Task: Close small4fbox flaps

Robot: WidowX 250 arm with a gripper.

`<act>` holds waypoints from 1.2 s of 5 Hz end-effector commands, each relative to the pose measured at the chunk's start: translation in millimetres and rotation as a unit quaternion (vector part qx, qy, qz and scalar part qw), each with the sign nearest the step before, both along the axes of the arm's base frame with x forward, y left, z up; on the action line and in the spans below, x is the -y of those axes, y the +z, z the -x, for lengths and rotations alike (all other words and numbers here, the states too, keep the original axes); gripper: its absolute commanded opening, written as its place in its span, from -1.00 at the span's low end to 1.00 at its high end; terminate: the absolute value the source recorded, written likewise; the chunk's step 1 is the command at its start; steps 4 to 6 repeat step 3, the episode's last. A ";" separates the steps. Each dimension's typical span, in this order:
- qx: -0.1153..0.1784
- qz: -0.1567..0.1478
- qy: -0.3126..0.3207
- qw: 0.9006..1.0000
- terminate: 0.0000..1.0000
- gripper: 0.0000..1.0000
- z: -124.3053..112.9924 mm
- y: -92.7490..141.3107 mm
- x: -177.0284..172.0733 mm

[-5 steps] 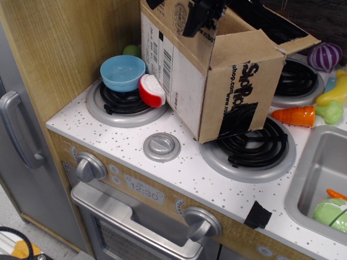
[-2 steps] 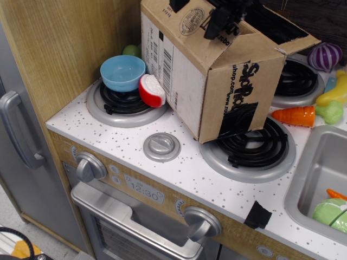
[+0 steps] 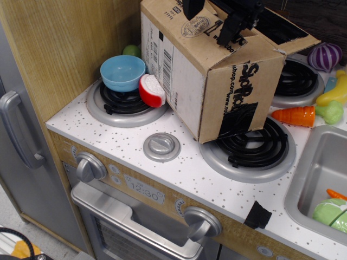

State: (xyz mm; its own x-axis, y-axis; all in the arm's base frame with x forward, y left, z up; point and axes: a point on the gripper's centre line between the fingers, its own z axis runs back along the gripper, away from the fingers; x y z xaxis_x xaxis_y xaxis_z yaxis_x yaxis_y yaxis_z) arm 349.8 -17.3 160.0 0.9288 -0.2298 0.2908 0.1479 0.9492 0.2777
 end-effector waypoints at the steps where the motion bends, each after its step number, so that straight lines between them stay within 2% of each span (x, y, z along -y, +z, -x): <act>1: 0.012 0.026 -0.015 0.999 -1.00 1.00 -2.4 -17.2 10.5; 2: 0.011 0.036 -0.015 0.999 -1.00 1.00 0.8 -30.5 9.6; 3: 0.011 0.042 -0.009 0.999 1.00 1.00 4.5 -35.6 11.5; 6: 0.011 0.042 -0.009 0.999 1.00 1.00 4.5 -35.6 11.5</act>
